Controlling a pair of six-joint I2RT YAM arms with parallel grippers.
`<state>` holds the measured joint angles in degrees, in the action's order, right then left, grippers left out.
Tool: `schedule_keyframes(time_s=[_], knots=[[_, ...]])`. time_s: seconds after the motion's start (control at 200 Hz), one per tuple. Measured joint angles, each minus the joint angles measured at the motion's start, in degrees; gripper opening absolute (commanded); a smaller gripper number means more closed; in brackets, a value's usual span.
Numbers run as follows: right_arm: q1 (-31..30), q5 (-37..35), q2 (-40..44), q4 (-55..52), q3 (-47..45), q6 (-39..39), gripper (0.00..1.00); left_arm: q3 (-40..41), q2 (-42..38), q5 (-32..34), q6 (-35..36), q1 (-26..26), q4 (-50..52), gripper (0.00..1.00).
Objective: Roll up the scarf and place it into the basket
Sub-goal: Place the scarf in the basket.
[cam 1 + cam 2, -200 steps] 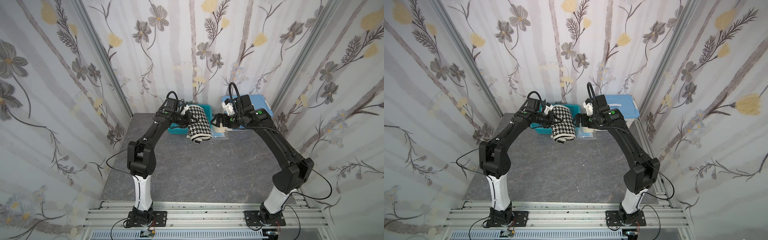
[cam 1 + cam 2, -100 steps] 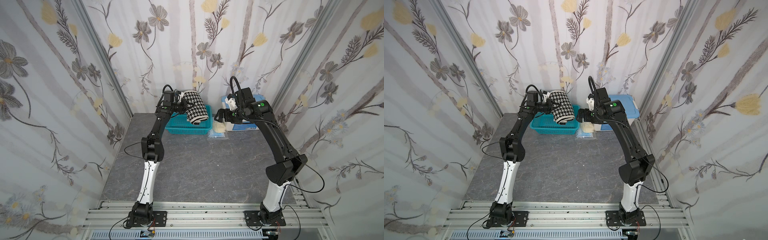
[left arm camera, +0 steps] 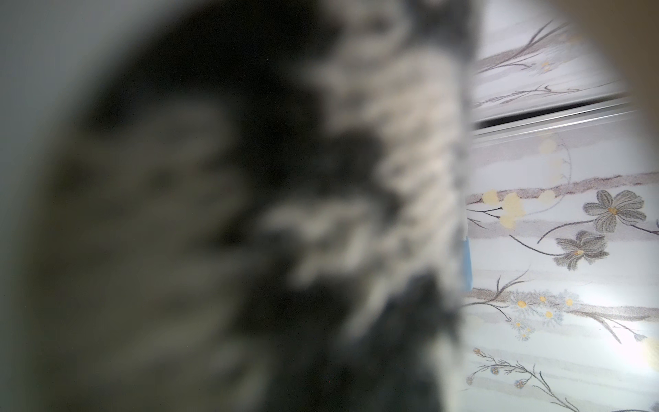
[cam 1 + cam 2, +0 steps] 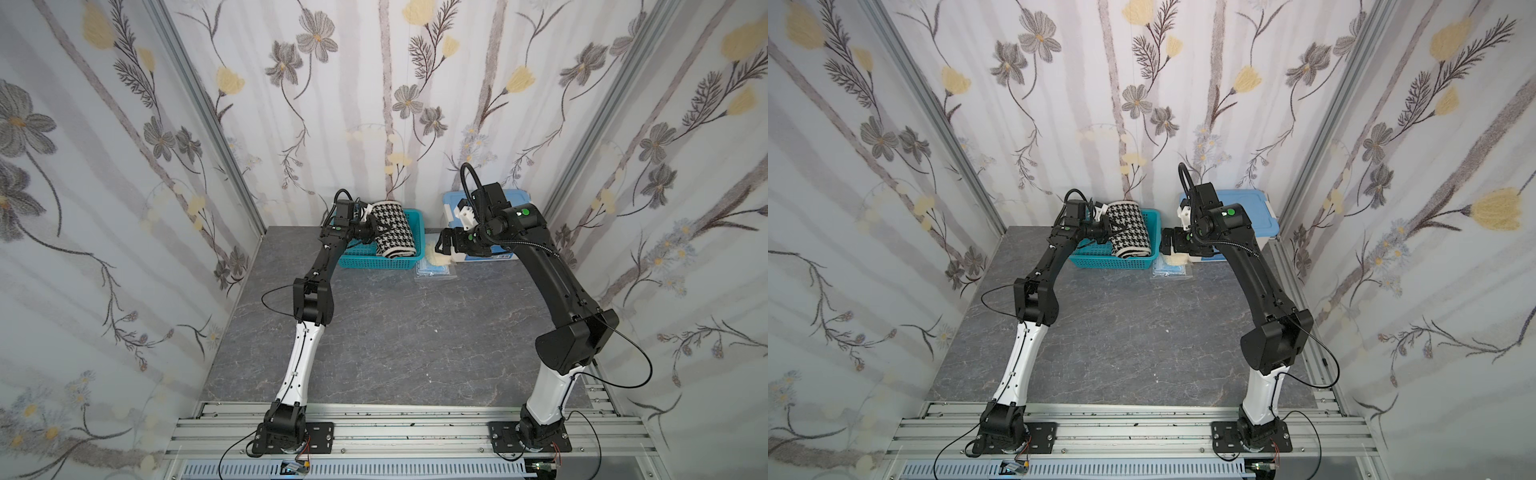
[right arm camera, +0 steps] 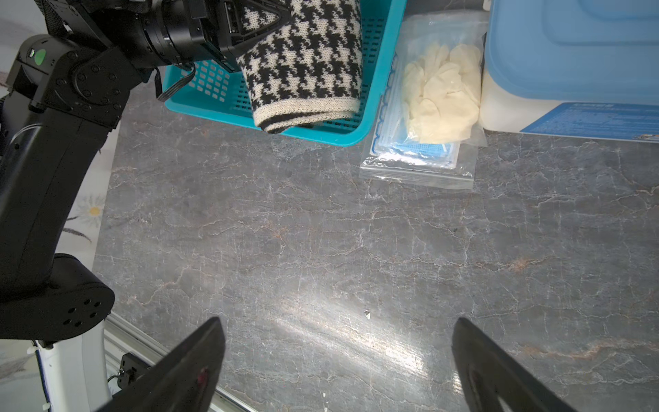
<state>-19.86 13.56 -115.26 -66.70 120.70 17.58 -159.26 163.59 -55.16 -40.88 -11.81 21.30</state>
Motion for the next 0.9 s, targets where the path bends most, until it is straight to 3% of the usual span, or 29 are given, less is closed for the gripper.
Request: schedule_keyframes(time_s=[0.644,0.904], knots=[[3.1,0.2,5.9,2.7,-8.6,-0.1,1.00,0.5,4.4,-0.6,-0.7,-2.3,-0.5,0.00],[3.3,0.2,6.2,2.8,-9.1,-0.1,1.00,0.5,5.2,-0.8,-3.0,-2.4,-3.0,0.12]])
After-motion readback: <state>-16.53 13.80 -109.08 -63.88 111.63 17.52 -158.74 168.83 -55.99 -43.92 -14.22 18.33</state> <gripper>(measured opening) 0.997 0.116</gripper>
